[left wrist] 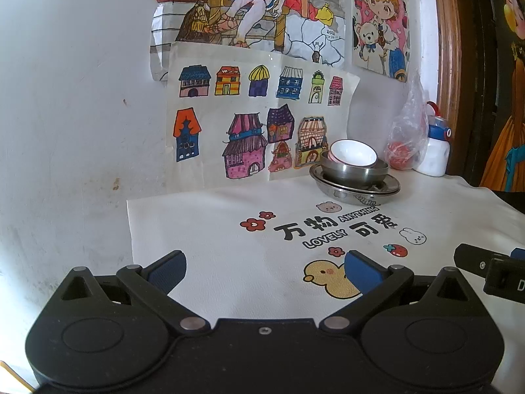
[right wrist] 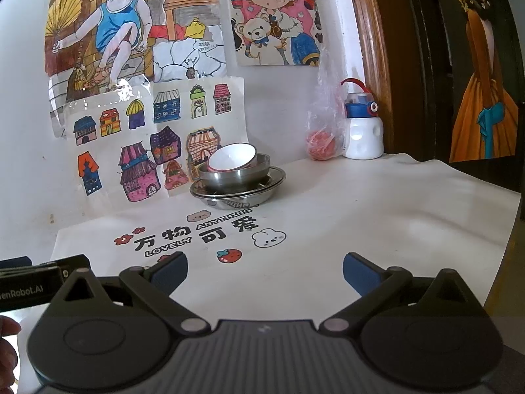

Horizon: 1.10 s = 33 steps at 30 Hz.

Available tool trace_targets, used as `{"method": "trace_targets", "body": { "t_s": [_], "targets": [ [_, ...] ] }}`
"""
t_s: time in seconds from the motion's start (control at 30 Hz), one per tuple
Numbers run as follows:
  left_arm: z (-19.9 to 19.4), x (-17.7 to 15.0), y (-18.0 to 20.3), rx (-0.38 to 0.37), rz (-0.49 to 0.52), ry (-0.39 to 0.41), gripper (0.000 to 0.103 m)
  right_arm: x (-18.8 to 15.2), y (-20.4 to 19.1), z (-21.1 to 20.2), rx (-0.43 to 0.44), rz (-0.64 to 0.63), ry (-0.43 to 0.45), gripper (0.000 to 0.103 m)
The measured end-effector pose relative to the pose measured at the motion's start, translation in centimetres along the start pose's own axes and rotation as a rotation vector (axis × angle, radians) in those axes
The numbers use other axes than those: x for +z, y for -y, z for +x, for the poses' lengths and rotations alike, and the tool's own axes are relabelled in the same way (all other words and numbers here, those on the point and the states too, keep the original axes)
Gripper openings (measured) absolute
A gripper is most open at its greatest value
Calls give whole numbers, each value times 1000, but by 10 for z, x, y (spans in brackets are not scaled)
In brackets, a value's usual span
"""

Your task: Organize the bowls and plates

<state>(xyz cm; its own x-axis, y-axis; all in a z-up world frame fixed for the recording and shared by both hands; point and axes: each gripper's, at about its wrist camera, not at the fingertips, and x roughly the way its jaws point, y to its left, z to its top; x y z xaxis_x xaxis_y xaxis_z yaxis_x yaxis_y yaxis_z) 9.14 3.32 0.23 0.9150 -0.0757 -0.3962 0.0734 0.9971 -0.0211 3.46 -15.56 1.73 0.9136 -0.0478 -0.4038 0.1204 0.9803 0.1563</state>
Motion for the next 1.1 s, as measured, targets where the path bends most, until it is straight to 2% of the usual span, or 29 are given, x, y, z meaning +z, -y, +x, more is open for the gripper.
{"method": "trace_targets", "body": {
  "t_s": [1.1],
  "targets": [
    [-1, 0, 0, 0, 0, 0, 102, -1, -2, -1, 4, 5, 1, 103]
  ]
}}
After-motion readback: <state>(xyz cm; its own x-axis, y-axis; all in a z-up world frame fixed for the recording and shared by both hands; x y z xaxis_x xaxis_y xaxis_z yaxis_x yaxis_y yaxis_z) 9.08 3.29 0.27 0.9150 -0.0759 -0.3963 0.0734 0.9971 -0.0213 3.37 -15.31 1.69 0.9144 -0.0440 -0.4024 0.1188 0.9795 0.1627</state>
